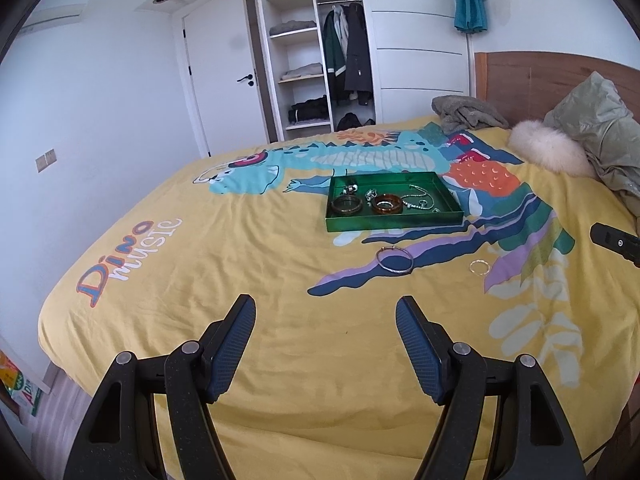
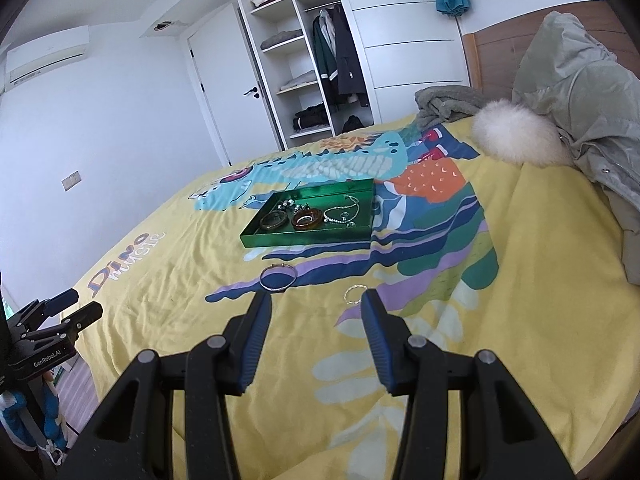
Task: Organize jewelry
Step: 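Move the left tool toward the silver bangle while the right tool approaches the twisted silver hoop, then grasp the silver bangle rim with the left tool while the right tool grasps the twisted silver hoop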
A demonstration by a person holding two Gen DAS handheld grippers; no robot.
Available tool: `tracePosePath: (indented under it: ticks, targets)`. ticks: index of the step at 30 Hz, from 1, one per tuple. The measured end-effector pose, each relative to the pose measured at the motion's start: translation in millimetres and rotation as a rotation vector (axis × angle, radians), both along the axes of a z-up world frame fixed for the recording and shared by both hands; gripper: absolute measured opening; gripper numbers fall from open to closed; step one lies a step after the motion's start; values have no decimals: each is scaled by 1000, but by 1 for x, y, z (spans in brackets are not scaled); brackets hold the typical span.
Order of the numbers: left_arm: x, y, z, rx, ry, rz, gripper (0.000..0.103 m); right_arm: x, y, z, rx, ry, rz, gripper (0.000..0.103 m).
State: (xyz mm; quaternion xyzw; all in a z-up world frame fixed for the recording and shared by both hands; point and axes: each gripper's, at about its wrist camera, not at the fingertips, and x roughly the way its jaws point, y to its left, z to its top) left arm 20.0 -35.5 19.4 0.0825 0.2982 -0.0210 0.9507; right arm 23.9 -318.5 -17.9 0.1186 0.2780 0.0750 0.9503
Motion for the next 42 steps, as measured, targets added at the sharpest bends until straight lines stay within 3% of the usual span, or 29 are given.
tracePosePath:
  ticks: [11,19,27,35,42]
  targets:
    - [45,17,-11,-56,32,-7,73,38,23,6,-84,26,1,45]
    - [87,22,-41,-68,98,-34,73,66,22,-8,-100,58,-29,45]
    - [133,9,-81,-46,188,-88,73,108,7,-48,-70,118,-41,45]
    - [202,-33,-122,-86,311,-177,73,156,5,-102,-90,214,12,45]
    - [266,-50,-150,-103,392,-166,63,185,6,-140,-111,288,64,45]
